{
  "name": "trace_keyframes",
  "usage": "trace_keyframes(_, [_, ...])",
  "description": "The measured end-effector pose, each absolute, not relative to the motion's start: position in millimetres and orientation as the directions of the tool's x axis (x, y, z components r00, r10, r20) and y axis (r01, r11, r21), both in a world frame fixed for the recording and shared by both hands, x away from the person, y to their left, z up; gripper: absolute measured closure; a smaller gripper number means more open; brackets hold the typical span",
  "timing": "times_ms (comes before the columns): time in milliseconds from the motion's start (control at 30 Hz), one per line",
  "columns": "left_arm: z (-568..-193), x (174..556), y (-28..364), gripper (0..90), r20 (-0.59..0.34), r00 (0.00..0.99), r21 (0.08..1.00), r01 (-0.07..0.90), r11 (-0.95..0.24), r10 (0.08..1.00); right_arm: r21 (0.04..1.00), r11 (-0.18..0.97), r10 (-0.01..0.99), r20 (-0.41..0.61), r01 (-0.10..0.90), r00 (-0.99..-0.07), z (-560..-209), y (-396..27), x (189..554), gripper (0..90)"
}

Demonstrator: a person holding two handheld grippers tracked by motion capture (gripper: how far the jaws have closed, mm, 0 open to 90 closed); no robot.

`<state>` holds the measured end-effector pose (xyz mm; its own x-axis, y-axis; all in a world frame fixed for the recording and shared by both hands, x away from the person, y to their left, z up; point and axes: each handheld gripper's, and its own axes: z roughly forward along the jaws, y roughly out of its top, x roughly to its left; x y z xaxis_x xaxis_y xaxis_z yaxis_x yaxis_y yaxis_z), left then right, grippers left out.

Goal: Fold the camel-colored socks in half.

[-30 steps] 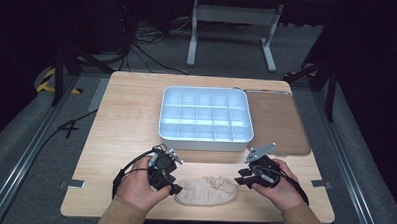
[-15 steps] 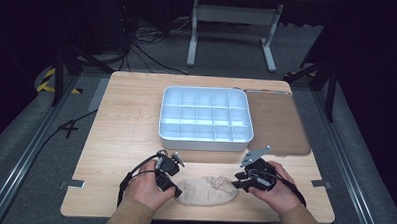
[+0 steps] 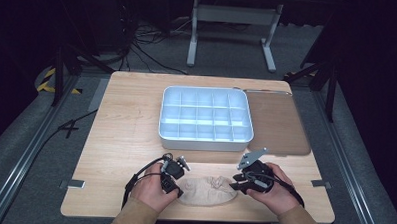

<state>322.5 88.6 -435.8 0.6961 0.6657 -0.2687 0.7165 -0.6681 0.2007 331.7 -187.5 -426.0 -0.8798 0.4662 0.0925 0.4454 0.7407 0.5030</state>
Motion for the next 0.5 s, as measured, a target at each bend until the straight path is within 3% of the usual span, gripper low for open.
trace_keyframes(133, [-429, 322, 91, 85.3, -0.271, 0.695, 0.227, 0.718, -0.658, 0.666, 0.499, 0.746, 0.459, 0.096, 0.441, -0.883, -426, -185, 330, 69.5])
trace_keyframes(333, [-423, 323, 98, 84.9, -0.269, 0.68, 0.247, 0.733, -0.634, 0.682, 0.536, 0.74, 0.441, 0.068, 0.406, -0.895, -427, -176, 323, 87.7])
trace_keyframes(500, [-419, 323, 102, 85.0, -0.269, 0.676, 0.248, 0.737, -0.628, 0.686, 0.515, 0.756, 0.434, 0.068, 0.404, -0.898, -435, -170, 322, 89.9])
